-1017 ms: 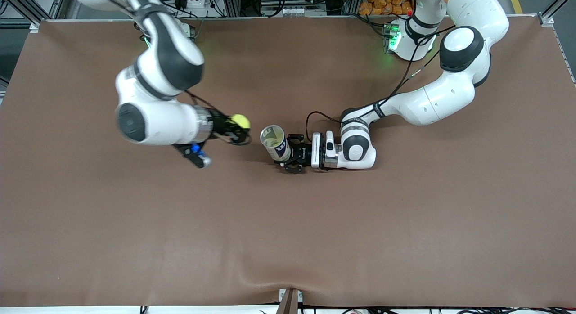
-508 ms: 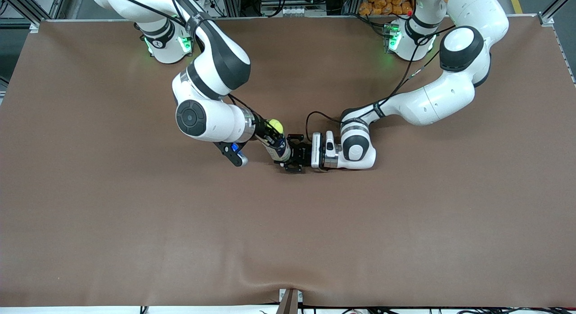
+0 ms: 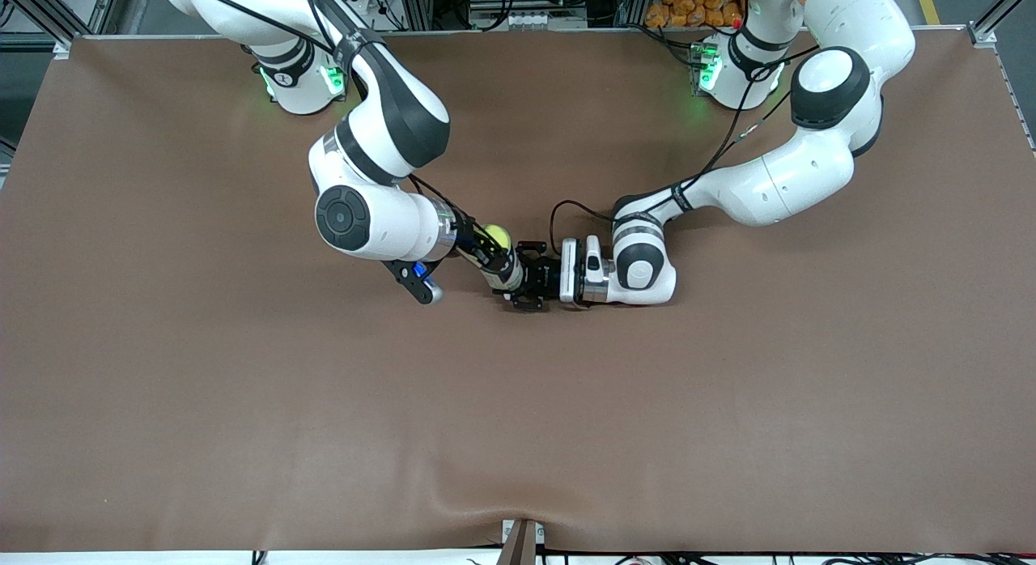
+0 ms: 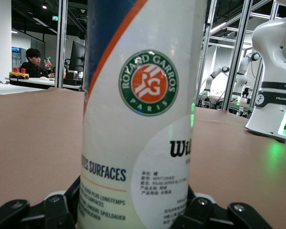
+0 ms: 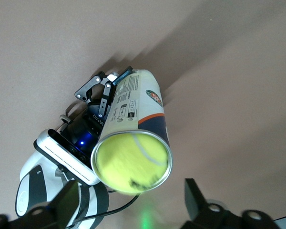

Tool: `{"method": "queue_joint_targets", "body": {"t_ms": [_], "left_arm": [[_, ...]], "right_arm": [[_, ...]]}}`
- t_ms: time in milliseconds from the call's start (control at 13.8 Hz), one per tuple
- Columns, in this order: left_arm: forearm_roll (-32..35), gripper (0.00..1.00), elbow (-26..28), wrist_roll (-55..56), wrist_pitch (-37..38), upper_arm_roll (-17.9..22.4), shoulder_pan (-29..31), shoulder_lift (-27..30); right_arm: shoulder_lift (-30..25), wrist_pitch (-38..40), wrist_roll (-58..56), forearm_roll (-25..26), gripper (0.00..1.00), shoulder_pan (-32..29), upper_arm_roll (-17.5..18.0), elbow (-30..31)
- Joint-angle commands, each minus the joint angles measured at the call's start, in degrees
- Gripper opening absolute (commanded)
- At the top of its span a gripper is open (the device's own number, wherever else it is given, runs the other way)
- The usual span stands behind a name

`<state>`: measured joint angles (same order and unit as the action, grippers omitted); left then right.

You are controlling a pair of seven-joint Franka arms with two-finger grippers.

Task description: Insert tennis ball vertically with right arm

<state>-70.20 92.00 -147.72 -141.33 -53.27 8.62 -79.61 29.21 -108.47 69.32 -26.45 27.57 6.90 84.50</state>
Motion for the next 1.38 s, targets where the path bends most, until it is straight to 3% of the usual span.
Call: {"method": "queue_joint_targets", "body": {"t_ms": [0,218,363,508,872,1307], "left_arm": [[-1.9,0.76,-0.5,-0.8,1.4,1.1,-1.0,1.1],[-1.9,0.78,-0.5,-0.8,1.4,1.1,-0.9,1.3],[-1.9,0.91,-0.5,-0.6,1.4,1.1,-0.9,1.4],[-1.5,1.0,-0.5,-0.8,1.4,1.1,-0.7,1.4],[-1.5,1.0,-0.3,-0.5,1.3,1.2,-0.4,2.5],[-1.5,1.0,0.5,0.0,1.3,1.2,0.3,2.6]], "right_arm": [[0.3,0.8,0.6,1.3,1.0,0.2,-0.5,-1.9],[-1.0,1.9,-0.7,4.6,1.0,-1.2,-0.7,-2.5],[-2.6,8.3,-7.0,9.8,1.0,-2.9,-0.7,-2.2],[-4.1,12.9,-15.3,10.9,1.0,-6.8,-0.8,-0.8],[-10.2,13.9,-37.2,15.1,1.0,-19.2,-0.8,9.2],[-10.3,13.7,-60.2,19.8,1.0,-34.9,-0.8,9.5]]}}
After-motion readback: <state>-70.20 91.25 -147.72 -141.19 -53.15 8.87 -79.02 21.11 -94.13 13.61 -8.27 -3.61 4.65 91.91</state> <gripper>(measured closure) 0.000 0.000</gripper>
